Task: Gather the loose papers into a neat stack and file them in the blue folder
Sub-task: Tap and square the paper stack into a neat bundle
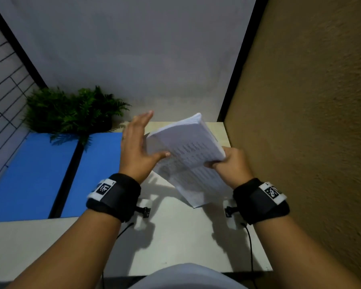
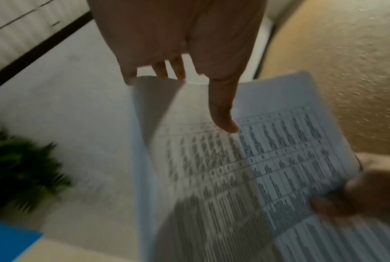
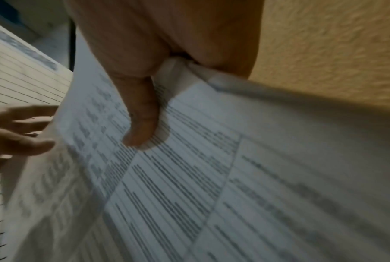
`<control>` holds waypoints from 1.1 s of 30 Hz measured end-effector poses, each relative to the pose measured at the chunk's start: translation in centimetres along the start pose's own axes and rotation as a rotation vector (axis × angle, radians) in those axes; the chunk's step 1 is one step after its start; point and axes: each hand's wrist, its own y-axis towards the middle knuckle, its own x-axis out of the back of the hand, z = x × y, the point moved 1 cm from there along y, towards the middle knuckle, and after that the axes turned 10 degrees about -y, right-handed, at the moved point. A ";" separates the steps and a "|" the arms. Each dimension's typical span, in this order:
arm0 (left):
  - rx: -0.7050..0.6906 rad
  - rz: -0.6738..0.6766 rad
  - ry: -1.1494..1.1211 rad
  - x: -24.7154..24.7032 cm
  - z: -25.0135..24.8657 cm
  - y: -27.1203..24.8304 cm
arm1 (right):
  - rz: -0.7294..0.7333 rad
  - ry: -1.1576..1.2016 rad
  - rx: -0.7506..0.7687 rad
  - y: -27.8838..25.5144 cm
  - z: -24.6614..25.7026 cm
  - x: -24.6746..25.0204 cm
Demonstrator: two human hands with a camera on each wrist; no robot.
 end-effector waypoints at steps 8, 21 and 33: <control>0.501 -0.032 -0.575 0.4 2.7 -1.8 | 0.003 -0.482 0.175 0.3 1.8 1.5; 0.717 -0.134 -0.788 -0.1 8.0 -5.0 | -0.092 0.509 -0.250 -0.6 -6.4 -0.6; 0.816 -0.024 -0.748 -0.9 9.1 -6.4 | -0.124 0.589 -0.364 -2.3 -8.0 -1.7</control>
